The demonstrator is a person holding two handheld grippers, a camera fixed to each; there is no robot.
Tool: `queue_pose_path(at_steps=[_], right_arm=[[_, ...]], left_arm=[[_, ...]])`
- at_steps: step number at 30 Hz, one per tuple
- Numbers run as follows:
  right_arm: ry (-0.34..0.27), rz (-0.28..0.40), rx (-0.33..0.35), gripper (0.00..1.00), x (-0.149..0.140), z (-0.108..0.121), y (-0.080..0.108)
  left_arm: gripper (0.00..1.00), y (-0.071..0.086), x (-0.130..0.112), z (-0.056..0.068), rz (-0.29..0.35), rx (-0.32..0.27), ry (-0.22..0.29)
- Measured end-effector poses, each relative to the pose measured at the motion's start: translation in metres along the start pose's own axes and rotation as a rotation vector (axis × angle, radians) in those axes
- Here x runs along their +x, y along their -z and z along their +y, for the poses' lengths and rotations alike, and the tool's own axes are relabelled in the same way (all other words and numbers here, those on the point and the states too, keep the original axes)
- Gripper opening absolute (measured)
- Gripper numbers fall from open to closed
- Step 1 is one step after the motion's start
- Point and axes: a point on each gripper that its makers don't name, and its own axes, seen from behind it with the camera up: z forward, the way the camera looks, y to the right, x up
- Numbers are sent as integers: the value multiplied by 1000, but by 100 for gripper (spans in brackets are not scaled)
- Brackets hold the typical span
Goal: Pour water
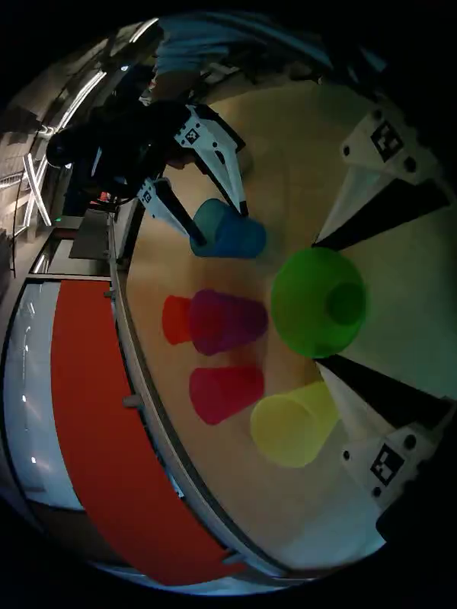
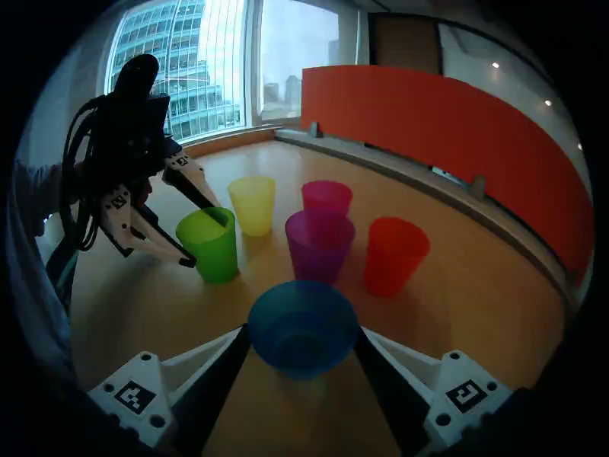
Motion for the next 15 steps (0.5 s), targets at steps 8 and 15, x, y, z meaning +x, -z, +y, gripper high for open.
queue_pose_path(at_steps=[8,15], right_arm=[[0,4,0,100,0,-1,0],[3,6,-4,100,1,0,-5]], left_arm=[[86,-1,-2,2,-10,6,-14],[86,-1,0,0,-6,4,-2]])
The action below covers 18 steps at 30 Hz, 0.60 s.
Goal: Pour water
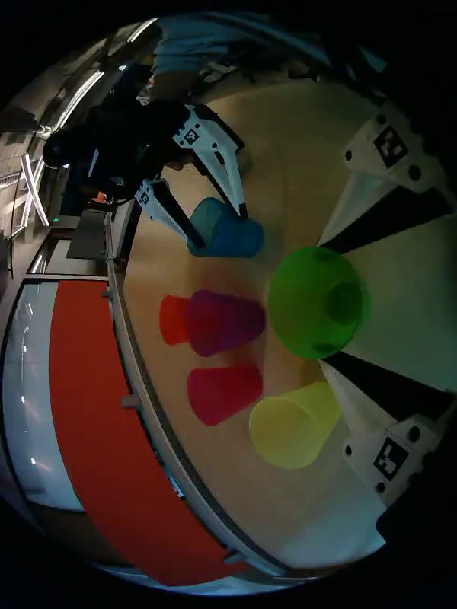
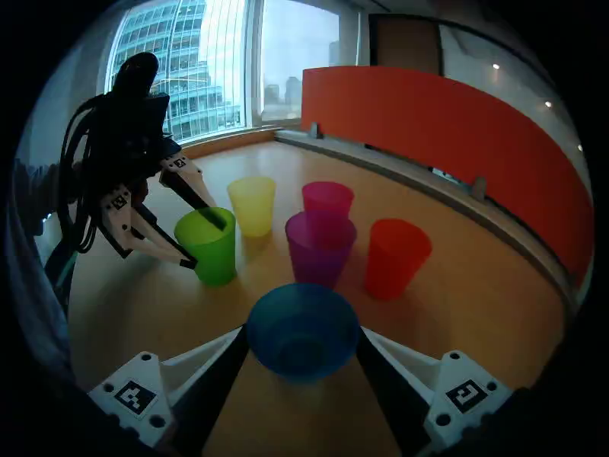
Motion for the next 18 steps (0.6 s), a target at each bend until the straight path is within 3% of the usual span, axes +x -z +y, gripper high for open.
queue_pose_path(at_steps=[4,18], right_arm=[[0,4,-6,92,1,1,-2],[-31,59,-24,91,13,4,3]], left_arm=[[86,1,0,-1,2,0,3],[86,11,7,-2,36,16,1]])
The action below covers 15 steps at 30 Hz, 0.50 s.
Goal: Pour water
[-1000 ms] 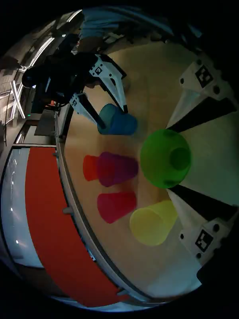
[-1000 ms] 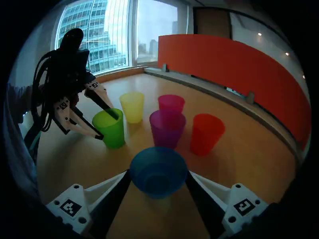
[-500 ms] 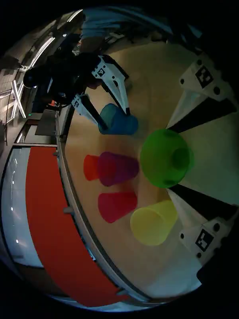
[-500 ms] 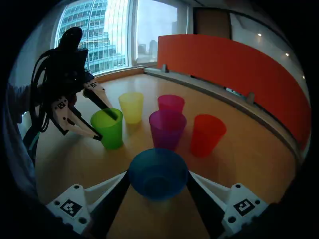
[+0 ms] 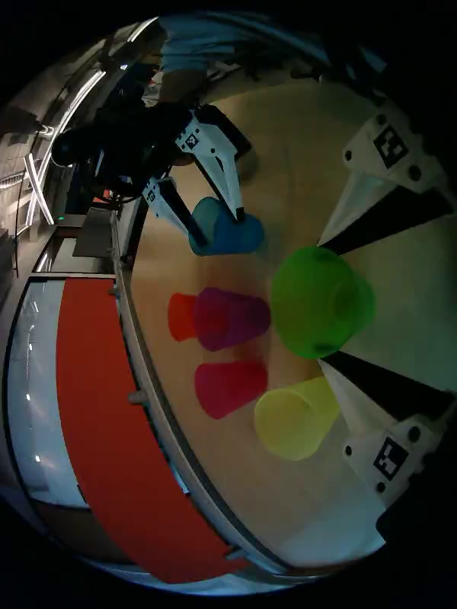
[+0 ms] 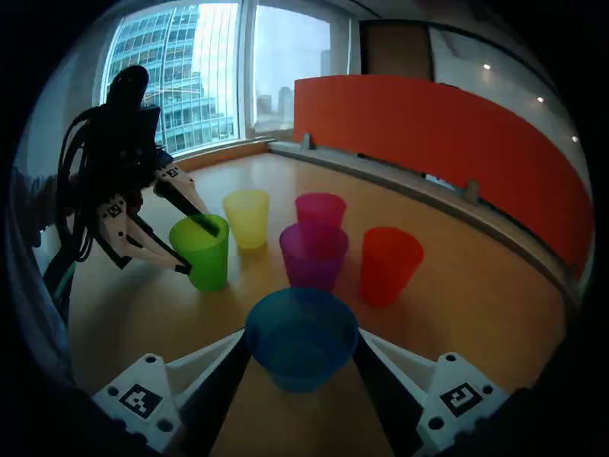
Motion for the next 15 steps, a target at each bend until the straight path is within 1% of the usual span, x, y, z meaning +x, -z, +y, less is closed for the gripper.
queue_pose_path(at_steps=[8,15], right_arm=[[-3,69,-20,91,25,-4,18],[4,131,-43,91,47,-7,37]], left_arm=[[86,17,20,2,72,20,7],[86,39,46,1,153,54,11]])
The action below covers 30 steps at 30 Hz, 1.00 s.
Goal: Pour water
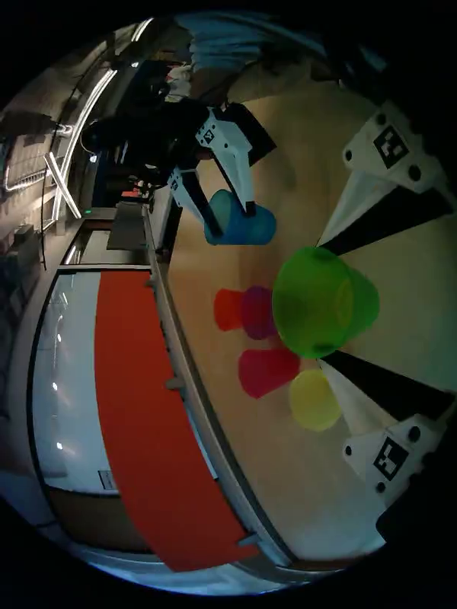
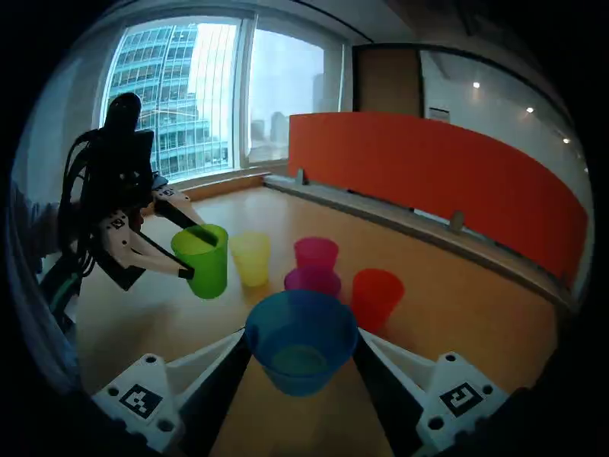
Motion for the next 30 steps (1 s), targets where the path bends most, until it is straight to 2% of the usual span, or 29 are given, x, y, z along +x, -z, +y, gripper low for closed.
queue_pose_path(at_steps=[18,30], right_arm=[[43,167,-55,91,60,-14,38],[28,266,-70,91,92,-19,49]], left_arm=[[86,49,65,-5,194,85,-24],[86,67,91,-4,299,106,-11]])
